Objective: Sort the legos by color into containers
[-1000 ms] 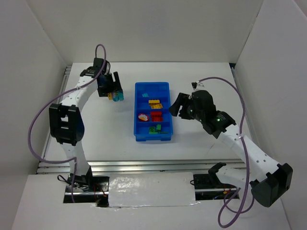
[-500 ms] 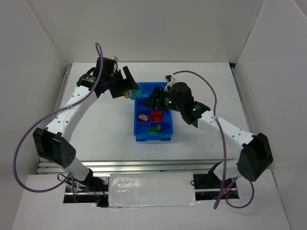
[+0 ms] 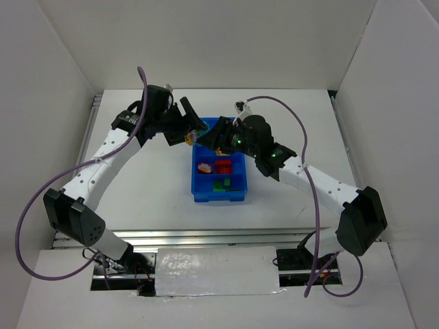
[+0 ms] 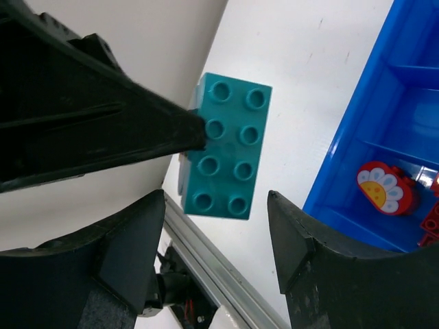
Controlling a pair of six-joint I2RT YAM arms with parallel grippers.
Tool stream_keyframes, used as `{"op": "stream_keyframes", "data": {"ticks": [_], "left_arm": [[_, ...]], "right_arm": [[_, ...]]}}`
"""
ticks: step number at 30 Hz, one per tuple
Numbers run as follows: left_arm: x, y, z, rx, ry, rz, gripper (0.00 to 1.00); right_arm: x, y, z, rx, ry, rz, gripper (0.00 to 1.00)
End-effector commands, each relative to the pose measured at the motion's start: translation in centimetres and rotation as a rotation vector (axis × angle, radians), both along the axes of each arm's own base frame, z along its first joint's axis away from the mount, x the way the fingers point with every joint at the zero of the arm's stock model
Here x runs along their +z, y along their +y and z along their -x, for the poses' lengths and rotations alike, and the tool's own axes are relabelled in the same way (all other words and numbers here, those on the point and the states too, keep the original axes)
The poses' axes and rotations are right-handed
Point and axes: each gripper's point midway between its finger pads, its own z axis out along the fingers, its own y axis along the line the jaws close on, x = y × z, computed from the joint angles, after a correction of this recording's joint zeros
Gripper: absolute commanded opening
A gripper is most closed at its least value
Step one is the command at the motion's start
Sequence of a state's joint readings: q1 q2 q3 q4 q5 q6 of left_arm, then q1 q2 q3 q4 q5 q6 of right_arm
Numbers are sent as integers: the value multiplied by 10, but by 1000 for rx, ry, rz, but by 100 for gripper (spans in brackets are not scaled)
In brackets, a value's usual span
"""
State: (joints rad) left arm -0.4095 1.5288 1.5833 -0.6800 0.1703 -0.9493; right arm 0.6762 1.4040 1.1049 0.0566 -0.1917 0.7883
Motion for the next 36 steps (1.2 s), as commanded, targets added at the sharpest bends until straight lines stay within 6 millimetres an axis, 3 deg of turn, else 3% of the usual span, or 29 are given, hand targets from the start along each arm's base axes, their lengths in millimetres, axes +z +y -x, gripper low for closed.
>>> {"op": "stream_keyframes", "data": {"ticks": [1,7,10,11,13,15,17,18,20,21,28,30,36], "left_arm": [[29,-6,9,-20,-64,63,0],[33,-11,16,-39,-72,71,0],[32,-15,19,-53,-72,74,0],[30,-16,20,-54,-64,69,0],[29,-19,22,-65,-63,68,0],[30,-20,24,-72,-69,70,0],[32,-21,25,-81,-81,77,13],[40,-23,25,-95,-113,93,34],[47,-24,27,-115,-152,104,67],[56,-28,25,-137,-196,124,98],[96,-36,31,-326,-393,139,99],[119,-37,38,-400,-529,163,99],[134,-45,82,-679,-716,208,99]], "right_arm": [[27,2,-13,-40,-59,-47,68],[27,0,-18,-64,-71,-39,67],[33,2,-17,-45,-100,-57,47],[36,3,-16,-34,-117,-63,33],[43,8,-10,12,-147,-85,25],[46,11,-4,60,-181,-97,5],[51,14,6,111,-213,-129,0],[49,14,11,126,-225,-142,0],[49,13,18,154,-236,-150,0],[45,9,22,161,-236,-152,0],[53,-27,32,143,-234,-211,0],[60,-40,38,163,-251,-228,0],[87,-63,60,242,-297,-268,0]]}}
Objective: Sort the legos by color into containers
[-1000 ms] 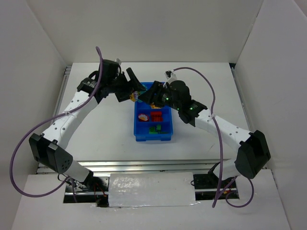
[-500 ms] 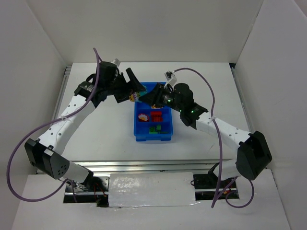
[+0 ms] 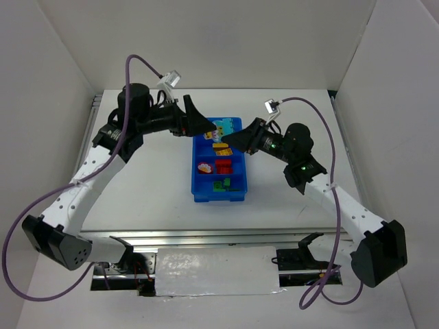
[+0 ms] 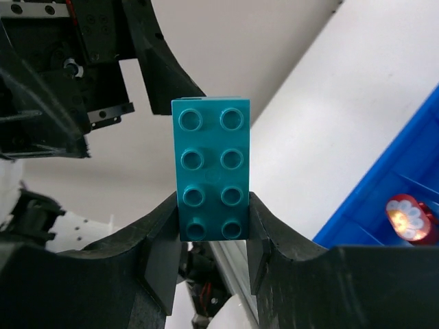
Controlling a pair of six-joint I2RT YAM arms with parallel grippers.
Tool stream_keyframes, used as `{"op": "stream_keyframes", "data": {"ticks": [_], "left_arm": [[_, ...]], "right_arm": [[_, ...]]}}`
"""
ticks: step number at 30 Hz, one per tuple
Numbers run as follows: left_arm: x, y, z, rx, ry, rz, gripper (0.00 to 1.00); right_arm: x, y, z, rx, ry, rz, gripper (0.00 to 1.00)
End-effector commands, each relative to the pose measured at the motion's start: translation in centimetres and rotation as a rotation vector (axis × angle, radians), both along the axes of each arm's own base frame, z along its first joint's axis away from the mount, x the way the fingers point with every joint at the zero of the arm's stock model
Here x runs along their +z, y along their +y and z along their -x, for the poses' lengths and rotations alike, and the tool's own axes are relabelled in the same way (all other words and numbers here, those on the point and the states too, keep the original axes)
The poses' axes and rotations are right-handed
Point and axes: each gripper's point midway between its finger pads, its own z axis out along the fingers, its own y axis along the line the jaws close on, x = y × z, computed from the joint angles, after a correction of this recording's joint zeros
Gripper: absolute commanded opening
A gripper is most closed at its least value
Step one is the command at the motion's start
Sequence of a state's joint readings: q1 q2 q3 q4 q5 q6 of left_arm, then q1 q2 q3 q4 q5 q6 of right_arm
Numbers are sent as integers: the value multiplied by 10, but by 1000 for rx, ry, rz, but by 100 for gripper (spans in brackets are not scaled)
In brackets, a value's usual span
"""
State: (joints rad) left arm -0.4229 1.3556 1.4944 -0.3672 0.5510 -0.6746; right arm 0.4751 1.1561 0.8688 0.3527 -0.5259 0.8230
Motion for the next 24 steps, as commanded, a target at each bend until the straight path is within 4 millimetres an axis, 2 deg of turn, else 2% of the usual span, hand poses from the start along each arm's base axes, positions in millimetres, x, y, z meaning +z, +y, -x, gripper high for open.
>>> {"op": "stream_keyframes", "data": {"ticks": [1,2,6,9,10,13,16,19,21,22,24], "left_arm": [[41,-9,36,-235,-274,77,99],[42,-12,47,-301,-284,100,100],[43,-16,62,-398,-317,146,100],[35,-14,58,-383,-311,112,100],[31,-14,58,-385,-307,94,100],[34,-16,66,-438,-307,112,99],[41,-20,78,-501,-317,153,93],[43,-28,87,-548,-320,164,78],[42,-33,93,-574,-318,164,60],[40,-35,93,-577,-306,162,39],[36,-39,92,-584,-282,160,21]], "right_arm": [[35,-5,32,122,-97,-64,0],[43,-6,41,156,-123,-72,0],[65,-9,64,256,-188,-103,0],[76,-9,81,340,-238,-106,0],[79,-9,84,356,-252,-104,0],[81,-9,89,374,-256,-99,0],[79,-9,86,358,-249,-98,0],[77,-8,80,340,-238,-99,0],[76,-7,78,344,-231,-101,0],[77,-6,78,351,-231,-103,0],[77,-5,78,361,-236,-102,0]]}}
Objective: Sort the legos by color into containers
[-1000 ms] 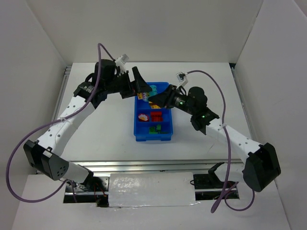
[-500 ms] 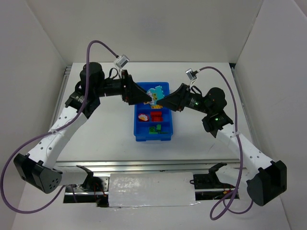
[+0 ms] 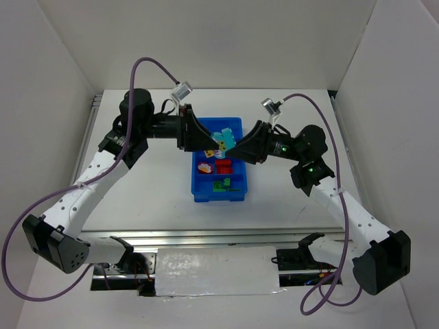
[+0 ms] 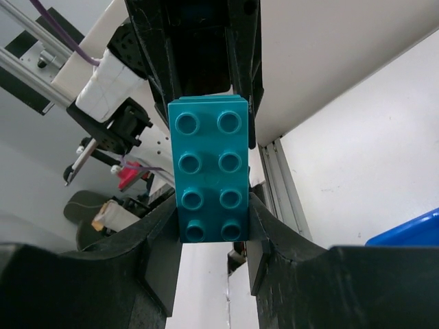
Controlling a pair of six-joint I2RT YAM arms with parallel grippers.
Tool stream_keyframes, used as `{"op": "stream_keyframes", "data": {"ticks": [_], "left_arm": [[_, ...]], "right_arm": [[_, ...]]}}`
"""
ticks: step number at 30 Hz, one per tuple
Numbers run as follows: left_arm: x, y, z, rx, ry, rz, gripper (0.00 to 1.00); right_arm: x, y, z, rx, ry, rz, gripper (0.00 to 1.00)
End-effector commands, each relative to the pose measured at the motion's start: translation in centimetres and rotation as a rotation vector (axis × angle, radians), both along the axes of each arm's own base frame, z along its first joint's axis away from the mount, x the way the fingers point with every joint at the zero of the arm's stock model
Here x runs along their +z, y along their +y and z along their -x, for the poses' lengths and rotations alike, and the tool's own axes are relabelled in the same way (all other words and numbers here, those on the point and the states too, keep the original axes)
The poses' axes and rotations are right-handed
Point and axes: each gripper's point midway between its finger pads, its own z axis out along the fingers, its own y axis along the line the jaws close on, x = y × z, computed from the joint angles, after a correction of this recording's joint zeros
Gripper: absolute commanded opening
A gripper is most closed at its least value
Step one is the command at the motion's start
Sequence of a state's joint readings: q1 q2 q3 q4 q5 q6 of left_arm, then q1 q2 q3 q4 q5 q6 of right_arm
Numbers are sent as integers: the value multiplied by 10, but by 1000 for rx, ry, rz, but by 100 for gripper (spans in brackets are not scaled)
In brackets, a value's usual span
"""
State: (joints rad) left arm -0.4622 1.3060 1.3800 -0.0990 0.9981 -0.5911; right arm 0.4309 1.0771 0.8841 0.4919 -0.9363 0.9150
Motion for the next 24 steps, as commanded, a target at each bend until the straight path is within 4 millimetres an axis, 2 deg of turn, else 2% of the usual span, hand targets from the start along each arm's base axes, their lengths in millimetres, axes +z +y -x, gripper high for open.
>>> {"op": "stream_keyframes", "data": {"ticks": [1,2,3,4,5,7,10,12,16,18,21,24], "left_arm": [[9,-12,15,-100,-52,24,14],[10,-14,15,-105,-49,24,5],[7,-15,14,-106,-41,17,1],[6,-15,14,-104,-41,11,0],[7,-15,12,-102,-65,6,0],[1,-14,13,-100,-53,-19,0],[-5,-13,13,-112,-56,-48,0],[-5,-13,13,-113,-67,-58,0],[-7,-12,11,-99,-74,-68,0],[-7,-11,8,-79,-79,-74,0],[-8,-11,7,-72,-77,-81,0],[-8,-10,6,-68,-81,-83,0]], "right_arm": [[28,0,0,-1,-76,-47,1],[28,0,4,25,-91,-45,18],[27,0,6,41,-92,-42,35],[27,0,8,54,-101,-41,67],[26,-1,9,55,-112,-34,83],[22,-4,5,20,-94,-6,87],[24,-9,-5,-49,-129,11,87],[25,-12,-8,-55,-137,13,82],[21,-15,-12,-51,-136,21,61],[19,-20,-13,-57,-137,19,60],[16,-25,-14,-54,-135,17,52],[15,-25,-10,-25,-140,16,8]]}}
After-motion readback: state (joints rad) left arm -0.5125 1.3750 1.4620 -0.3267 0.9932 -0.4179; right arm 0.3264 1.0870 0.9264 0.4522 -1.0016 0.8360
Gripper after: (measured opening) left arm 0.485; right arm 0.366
